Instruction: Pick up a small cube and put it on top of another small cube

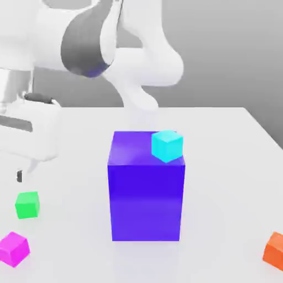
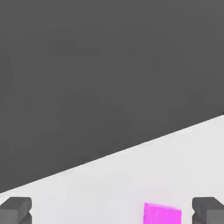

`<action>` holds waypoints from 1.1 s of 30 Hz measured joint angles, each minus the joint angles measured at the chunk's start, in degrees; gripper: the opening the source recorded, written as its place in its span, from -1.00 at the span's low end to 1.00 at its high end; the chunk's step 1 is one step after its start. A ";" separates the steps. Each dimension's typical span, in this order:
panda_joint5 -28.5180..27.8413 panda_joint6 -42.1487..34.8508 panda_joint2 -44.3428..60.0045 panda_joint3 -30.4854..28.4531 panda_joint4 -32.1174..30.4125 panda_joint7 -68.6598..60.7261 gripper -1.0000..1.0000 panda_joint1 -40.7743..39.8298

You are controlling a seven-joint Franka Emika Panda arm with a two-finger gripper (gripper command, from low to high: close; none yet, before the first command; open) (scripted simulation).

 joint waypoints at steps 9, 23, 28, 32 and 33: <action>9.88 7.52 18.89 1.78 0.24 -8.97 0.00 -7.68; 9.43 6.62 17.94 1.74 -0.08 -8.70 -1.00 -7.92; 4.90 4.87 10.38 -4.51 -5.92 4.02 -1.00 -6.03; 1.50 4.47 4.41 -8.90 -11.25 16.06 -1.00 -5.91; 0.85 4.38 2.87 -9.74 -12.58 18.94 -1.00 -6.19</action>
